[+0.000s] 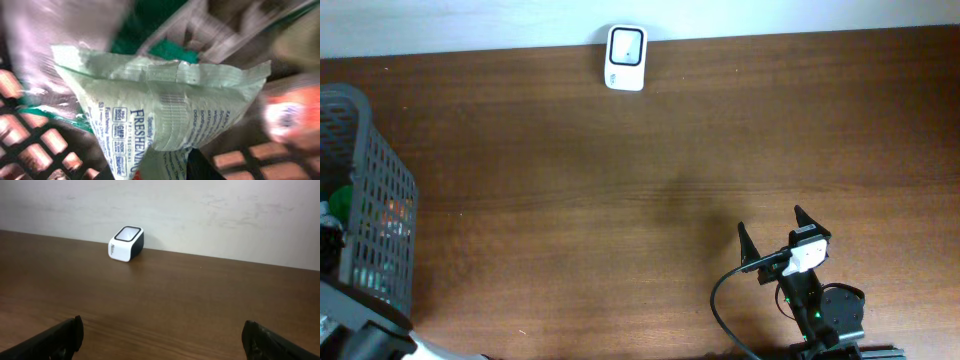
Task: Scan the item barcode
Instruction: 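Reach into the basket and grasp the mint-green pack with the left gripper, then carry the mint-green pack to the table center and release it, then reach into the basket and grasp the 3M glove package with left gripper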
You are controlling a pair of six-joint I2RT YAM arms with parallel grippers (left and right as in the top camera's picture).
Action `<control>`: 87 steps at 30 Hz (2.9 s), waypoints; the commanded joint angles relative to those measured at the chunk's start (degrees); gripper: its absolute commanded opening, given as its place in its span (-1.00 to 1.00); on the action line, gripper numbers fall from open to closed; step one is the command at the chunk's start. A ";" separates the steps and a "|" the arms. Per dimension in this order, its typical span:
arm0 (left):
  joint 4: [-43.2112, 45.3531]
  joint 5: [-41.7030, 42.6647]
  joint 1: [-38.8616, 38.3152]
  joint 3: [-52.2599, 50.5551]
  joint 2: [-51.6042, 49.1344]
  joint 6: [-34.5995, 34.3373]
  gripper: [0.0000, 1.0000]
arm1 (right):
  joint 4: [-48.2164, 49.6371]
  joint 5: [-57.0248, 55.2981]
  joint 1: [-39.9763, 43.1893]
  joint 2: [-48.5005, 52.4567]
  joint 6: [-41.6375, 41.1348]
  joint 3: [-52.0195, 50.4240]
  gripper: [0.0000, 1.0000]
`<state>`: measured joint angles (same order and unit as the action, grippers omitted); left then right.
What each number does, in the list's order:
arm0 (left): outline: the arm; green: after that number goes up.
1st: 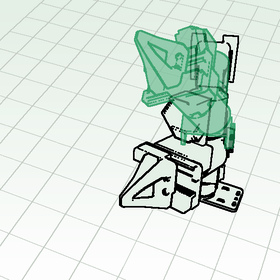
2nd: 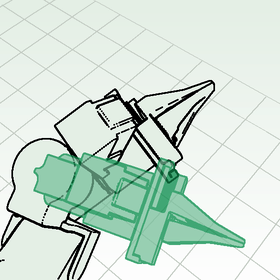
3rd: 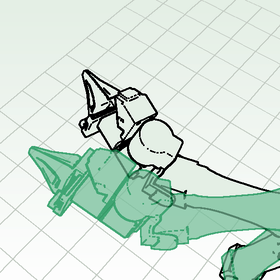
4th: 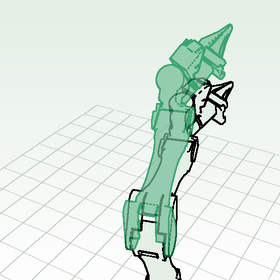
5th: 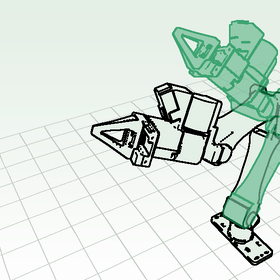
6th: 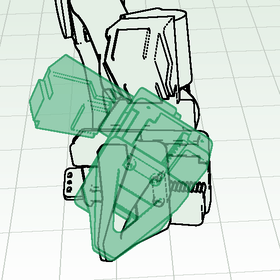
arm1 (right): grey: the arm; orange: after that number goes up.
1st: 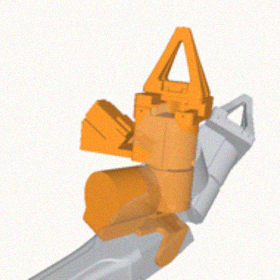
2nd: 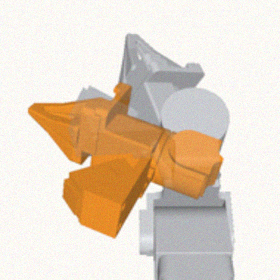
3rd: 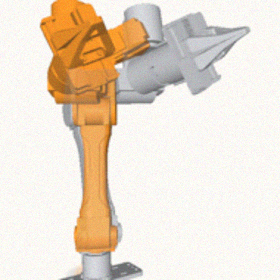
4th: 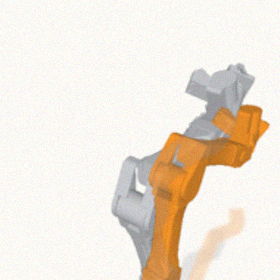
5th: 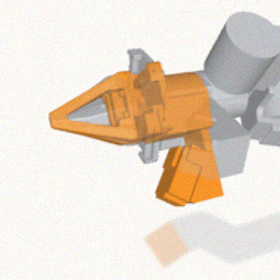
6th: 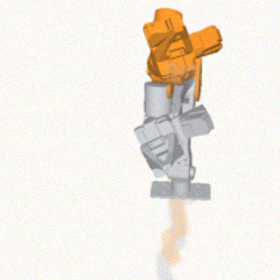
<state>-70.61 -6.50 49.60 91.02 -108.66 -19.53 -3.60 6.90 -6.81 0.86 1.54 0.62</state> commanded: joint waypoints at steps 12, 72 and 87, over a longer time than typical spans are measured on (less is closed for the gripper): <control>-22.77 7.72 -25.88 59.82 1.64 -0.15 -0.69 | -0.28 -0.07 -0.31 -0.39 -0.04 -0.31 0.97; 10.69 -10.27 2.23 -3.02 9.40 14.88 0.44 | -0.28 -0.07 -0.31 -0.39 -0.04 -0.31 0.97; 35.74 -6.99 5.44 -19.85 7.93 41.11 0.45 | -0.28 -0.07 -0.31 -0.39 -0.04 -0.31 0.97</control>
<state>-35.31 -14.37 54.78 72.29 -99.11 16.88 -3.62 6.87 -6.81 0.86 1.52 0.62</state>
